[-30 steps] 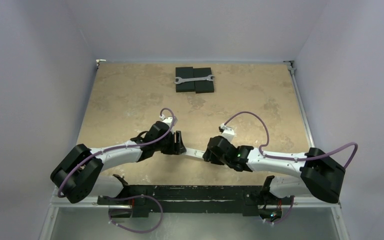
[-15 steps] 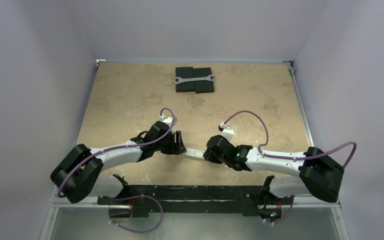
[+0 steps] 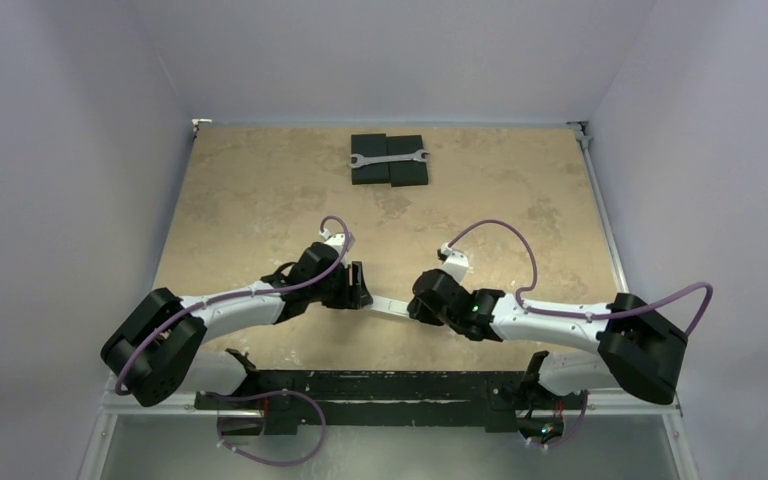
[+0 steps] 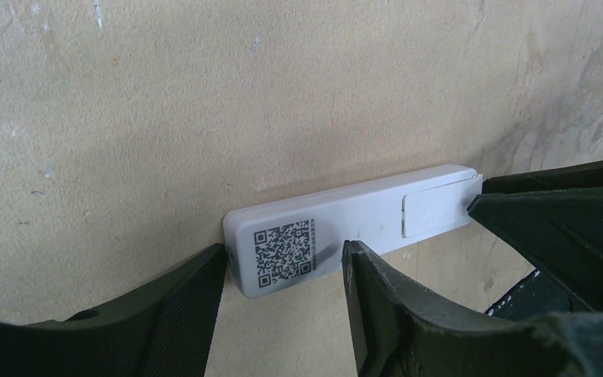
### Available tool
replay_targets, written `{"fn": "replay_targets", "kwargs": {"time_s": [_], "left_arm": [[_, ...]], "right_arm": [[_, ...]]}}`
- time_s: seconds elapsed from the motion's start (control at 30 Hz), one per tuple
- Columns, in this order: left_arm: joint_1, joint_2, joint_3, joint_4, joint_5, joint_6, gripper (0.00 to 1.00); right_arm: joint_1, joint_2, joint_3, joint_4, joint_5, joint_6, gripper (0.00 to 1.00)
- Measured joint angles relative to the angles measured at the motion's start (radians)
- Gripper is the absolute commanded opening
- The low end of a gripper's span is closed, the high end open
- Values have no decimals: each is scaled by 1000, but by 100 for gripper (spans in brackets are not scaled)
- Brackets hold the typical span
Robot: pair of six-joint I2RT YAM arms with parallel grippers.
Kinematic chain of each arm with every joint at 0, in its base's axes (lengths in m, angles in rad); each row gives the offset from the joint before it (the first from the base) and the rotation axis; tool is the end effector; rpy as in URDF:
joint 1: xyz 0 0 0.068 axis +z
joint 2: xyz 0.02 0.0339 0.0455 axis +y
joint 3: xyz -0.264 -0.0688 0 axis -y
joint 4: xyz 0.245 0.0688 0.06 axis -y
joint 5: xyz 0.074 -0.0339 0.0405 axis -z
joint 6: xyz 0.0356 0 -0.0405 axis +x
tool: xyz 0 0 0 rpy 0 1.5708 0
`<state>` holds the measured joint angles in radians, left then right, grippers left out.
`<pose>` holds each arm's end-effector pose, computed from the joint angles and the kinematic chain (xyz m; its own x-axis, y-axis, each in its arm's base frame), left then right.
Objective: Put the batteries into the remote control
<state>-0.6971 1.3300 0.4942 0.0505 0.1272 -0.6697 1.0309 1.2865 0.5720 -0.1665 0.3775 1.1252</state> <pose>0.1835 -0.1596 0.1511 -0.8630 -0.0805 -0.4988 0.2167 0.8329 -0.5093 0.1339 0.1978 0.1691 -0.7816 0.3276 -0.5308 0.0661 0.8897 0.4517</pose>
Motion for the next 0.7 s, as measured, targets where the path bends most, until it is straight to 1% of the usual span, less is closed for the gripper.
{"fn": "replay_targets", "kwargs": {"time_s": [0.27, 0.4, 0.7], "left_arm": [[0, 0, 0, 0, 0, 0, 56], [0, 0, 0, 0, 0, 0, 56], [0, 0, 0, 0, 0, 0, 59]], "right_arm": [[0, 0, 0, -6, 7, -3, 34], [0, 0, 0, -11, 23, -7, 41], [0, 3, 18, -30, 36, -26, 43]]}}
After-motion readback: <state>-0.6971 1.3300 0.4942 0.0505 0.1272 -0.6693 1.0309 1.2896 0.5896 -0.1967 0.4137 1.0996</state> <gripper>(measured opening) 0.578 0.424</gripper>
